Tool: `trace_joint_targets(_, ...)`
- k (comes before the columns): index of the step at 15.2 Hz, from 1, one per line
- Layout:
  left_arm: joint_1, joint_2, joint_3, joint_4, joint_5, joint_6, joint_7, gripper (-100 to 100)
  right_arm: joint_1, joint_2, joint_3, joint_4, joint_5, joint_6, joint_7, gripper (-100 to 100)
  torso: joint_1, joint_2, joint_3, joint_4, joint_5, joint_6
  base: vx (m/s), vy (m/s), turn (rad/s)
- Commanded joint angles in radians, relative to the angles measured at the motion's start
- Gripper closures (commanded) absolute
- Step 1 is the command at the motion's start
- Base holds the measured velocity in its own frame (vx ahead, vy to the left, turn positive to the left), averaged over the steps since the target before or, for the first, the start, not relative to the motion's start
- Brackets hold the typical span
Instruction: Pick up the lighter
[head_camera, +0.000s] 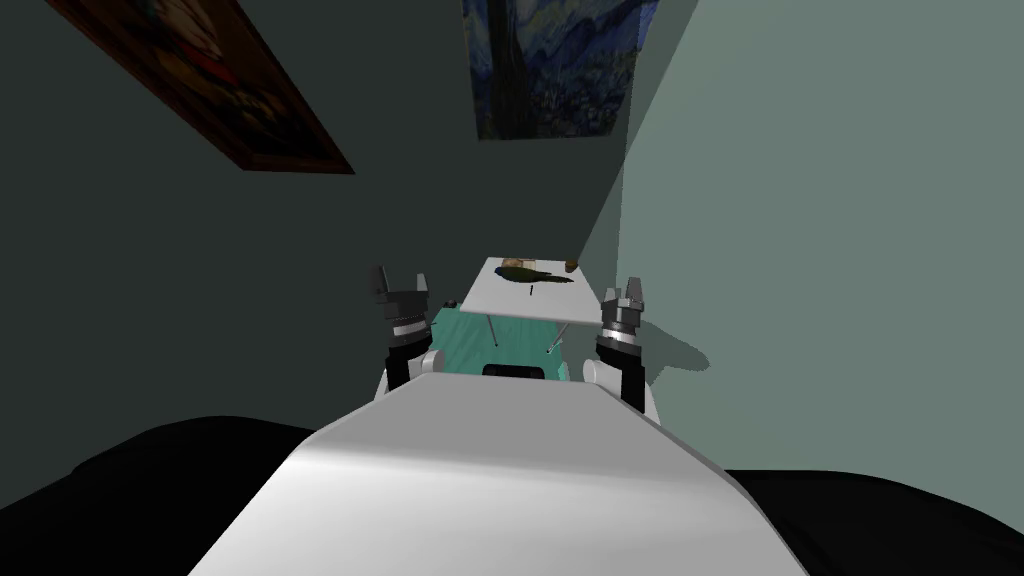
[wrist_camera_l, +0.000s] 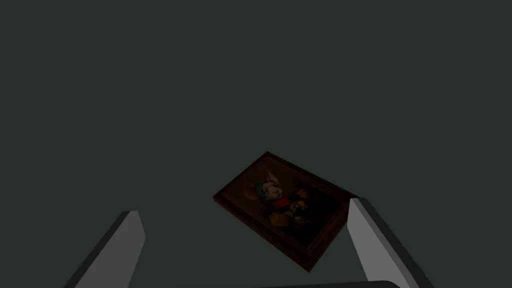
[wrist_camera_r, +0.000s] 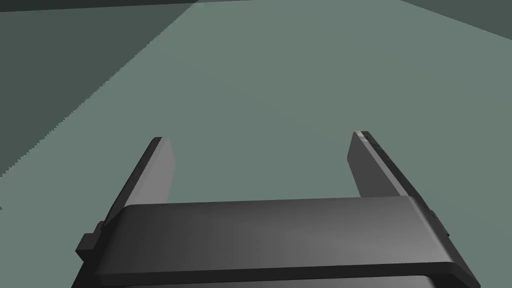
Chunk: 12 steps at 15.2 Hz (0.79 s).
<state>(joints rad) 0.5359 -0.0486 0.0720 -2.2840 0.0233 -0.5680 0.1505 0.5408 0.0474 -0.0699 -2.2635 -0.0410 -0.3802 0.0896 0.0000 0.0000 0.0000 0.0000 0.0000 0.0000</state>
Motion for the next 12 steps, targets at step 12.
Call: trace_joint_targets(12, 0.0, 0.0, 0.0, 0.0, 0.0, 0.0, 0.0, 0, -0.031, -0.267, 0.072, 0.101, 0.028, -0.061, 0.065, -100, 0.005, 0.004, 0.002, 0.001, 0.001, 0.0, -0.038, 0.041, 0.054)
